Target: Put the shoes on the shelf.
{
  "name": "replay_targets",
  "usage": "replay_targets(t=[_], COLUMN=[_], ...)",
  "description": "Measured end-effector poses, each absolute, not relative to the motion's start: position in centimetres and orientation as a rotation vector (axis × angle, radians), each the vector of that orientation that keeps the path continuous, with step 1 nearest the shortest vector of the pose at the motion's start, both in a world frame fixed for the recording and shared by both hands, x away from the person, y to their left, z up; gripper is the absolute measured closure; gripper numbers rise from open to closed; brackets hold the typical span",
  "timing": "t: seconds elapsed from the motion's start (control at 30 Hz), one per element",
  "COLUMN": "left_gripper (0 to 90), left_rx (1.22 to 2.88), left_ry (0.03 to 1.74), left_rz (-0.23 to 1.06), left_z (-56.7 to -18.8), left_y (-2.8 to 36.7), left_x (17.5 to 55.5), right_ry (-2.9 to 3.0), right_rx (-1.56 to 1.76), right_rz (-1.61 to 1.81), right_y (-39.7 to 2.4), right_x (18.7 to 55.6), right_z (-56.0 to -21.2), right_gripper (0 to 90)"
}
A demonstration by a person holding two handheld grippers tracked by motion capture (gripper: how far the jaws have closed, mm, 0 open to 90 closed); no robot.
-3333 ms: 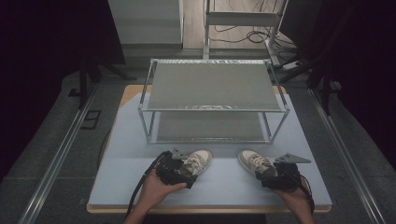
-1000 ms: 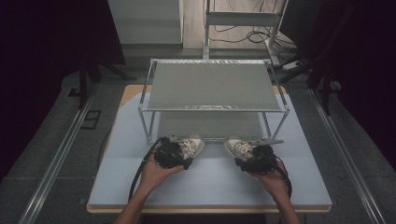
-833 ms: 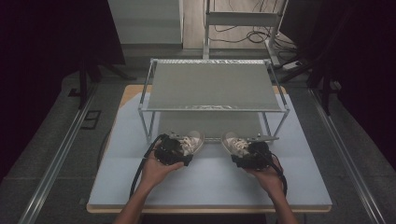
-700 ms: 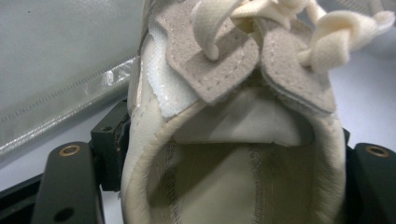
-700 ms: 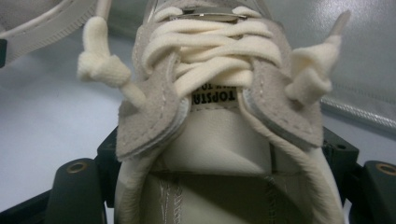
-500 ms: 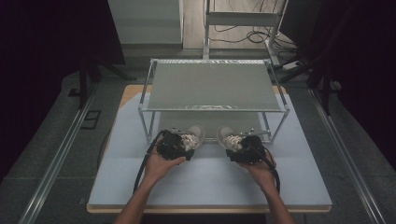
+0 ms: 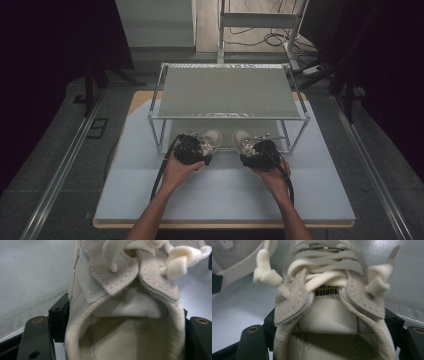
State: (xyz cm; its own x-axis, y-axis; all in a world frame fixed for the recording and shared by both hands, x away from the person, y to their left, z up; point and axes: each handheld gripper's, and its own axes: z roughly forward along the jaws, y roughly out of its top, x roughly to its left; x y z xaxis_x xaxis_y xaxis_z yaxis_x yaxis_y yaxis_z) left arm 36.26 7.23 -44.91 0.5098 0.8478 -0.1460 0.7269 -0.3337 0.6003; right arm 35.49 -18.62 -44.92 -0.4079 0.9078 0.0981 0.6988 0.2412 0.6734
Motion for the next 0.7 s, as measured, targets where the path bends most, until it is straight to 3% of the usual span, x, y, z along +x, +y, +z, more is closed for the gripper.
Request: replay_targets(t=[0.7], left_gripper=[26.8], left_rx=[2.18], left_ry=[1.284], left_rz=[0.278], left_z=[-45.7], left_y=[4.8], left_x=[38.9], right_ry=[2.142], right_rx=[1.549], right_rz=[0.885], right_y=[-16.5], right_x=[37.4], right_z=[-45.4], right_gripper=[26.2])
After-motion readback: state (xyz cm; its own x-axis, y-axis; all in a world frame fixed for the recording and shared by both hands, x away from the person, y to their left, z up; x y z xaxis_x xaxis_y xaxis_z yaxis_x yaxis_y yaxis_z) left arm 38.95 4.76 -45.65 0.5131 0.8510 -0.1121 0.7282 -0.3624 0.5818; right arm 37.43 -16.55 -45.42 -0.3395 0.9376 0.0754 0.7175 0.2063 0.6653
